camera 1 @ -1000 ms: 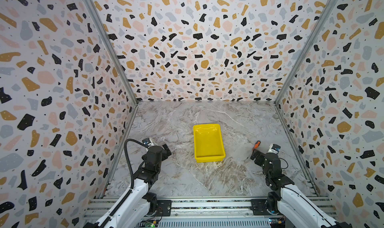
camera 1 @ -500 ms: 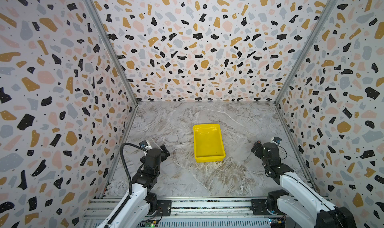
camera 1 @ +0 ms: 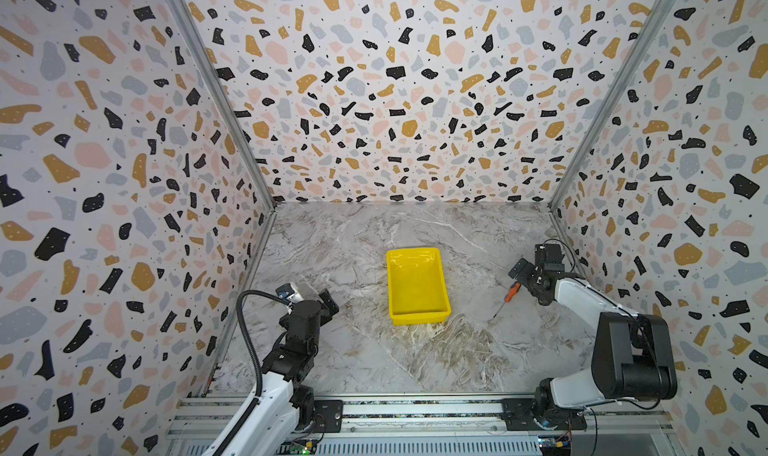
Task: Put the screwdriver in the bin
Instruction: 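Lower the right gripper and close it on the orange screwdriver handle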
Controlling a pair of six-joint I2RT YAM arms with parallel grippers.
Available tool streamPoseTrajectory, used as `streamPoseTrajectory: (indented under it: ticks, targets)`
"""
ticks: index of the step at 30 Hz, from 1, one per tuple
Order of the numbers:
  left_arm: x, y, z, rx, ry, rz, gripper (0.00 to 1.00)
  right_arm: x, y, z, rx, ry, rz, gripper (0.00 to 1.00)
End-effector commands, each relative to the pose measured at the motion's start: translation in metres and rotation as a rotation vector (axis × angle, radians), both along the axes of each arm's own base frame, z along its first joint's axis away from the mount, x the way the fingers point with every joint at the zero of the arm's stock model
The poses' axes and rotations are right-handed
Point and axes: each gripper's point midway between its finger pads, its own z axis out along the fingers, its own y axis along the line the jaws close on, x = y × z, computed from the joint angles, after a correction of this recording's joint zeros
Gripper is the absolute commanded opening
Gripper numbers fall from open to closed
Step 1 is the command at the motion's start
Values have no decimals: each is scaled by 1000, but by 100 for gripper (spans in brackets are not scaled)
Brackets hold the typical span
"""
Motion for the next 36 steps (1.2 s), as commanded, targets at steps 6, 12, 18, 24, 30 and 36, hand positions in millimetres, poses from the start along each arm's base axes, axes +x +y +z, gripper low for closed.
streamPoseTrajectory:
  ticks: [6,12,18,24,30,36]
  targets:
    - [2,2,3,-2,-22,17,100,-9,15,3,0,29,56,96]
    - [2,3,3,-2,-23,18,100,-10,19,-8,25,73,62,83]
    - [2,3,3,-2,-23,19,100,-8,27,-22,68,120,85,66]
    - [2,3,3,-3,-22,18,100,-8,27,-25,63,142,95,62]
    - [2,3,3,-2,-23,19,100,-10,23,-25,43,142,86,59]
    - [2,3,3,-2,-22,20,100,-10,22,-29,38,151,85,51]
